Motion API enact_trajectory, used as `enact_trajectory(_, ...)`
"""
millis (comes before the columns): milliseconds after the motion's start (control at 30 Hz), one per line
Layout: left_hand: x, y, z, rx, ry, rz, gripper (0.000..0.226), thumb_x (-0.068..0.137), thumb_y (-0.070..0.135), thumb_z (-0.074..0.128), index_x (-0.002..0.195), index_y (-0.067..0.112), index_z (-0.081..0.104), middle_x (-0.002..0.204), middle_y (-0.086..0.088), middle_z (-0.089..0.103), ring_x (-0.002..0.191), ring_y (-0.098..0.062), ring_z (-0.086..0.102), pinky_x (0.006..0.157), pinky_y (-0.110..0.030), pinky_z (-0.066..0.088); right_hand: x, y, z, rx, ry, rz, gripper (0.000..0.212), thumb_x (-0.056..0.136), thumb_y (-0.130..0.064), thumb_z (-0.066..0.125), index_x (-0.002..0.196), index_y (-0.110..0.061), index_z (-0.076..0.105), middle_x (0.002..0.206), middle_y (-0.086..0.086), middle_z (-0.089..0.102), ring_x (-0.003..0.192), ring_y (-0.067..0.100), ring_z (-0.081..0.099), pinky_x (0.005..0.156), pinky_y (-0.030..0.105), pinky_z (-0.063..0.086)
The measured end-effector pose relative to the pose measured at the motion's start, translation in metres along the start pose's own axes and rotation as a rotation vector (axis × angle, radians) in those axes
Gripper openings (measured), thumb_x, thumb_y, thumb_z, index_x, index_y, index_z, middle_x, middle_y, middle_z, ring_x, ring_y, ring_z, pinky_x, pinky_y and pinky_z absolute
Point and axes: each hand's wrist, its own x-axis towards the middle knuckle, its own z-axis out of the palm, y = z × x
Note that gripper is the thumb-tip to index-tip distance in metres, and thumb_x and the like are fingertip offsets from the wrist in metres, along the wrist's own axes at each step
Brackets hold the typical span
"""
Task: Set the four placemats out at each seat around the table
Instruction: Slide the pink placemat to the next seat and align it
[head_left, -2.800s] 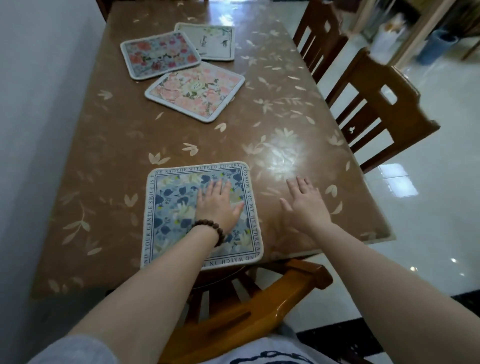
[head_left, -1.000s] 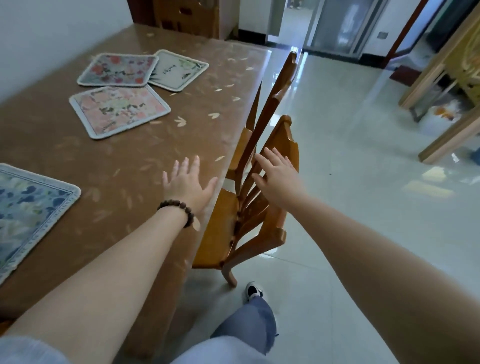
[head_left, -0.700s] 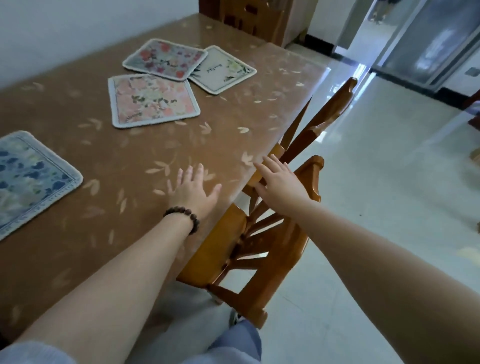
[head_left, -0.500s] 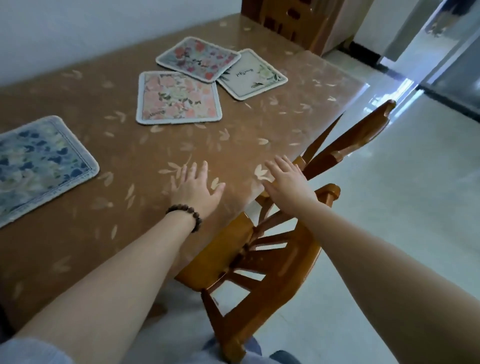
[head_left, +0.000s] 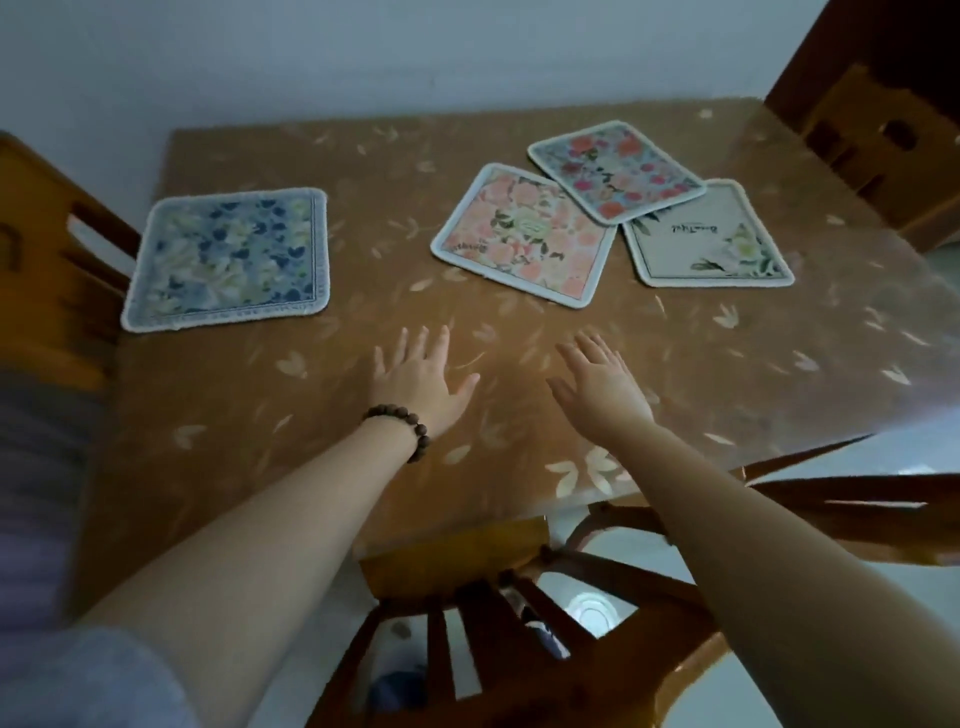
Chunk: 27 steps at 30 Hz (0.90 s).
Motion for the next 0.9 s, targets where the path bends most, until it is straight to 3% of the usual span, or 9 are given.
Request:
enact_trajectory(333,0.081,0.072,0.007,-0.024,-0.024,-0.085,0.08,0.084,0.071,0.026,0.148,0.029,0.006,0.158,0.0,0.01,0.144,-0.022,0.002,0.115,-0.05,0.005,0.093,0.08,-0.012,0.069,-0.071,-0.097,0.054,0.097,-0.04,0.038,0.146,-0.019,0.027,0.157,0.008,0.017,0.145,0.023,0.006,0.117,0.04,0.007)
enact_trajectory(700,0.211,0.06,0.061,-0.017,-0.094,0.238,0.09,0.08,0.072,0.04,0.148,0.028,0.001,0.158,0.002,0.0,0.144,-0.017,-0.005,0.116,-0.045,0.001,0.204,0.106,0.05,0.088,-0.01,-0.065,0.075,0.087,-0.058,0.048,0.148,-0.023,0.021,0.159,0.006,0.006,0.145,0.023,-0.002,0.118,0.042,0.004)
enact_trajectory(800,0.233,0.065,0.079,-0.041,-0.05,0.314,0.088,0.081,0.07,0.042,0.148,0.027,0.005,0.158,0.004,0.006,0.144,-0.015,-0.003,0.116,-0.043,-0.001,0.217,0.115,0.066,0.043,0.044,-0.1,0.074,0.086,-0.063,0.041,0.146,-0.023,0.026,0.158,0.007,0.014,0.145,0.023,0.003,0.118,0.045,0.006)
enact_trajectory(900,0.251,0.067,0.089,-0.022,-0.009,0.361,0.085,0.08,0.073,0.038,0.148,0.027,0.014,0.157,0.004,0.011,0.144,-0.015,-0.001,0.116,-0.045,-0.001,0.225,0.121,0.068,-0.018,0.123,-0.161,0.069,0.087,-0.061,0.04,0.14,-0.017,0.04,0.151,0.014,0.032,0.142,0.029,0.02,0.117,0.046,0.015)
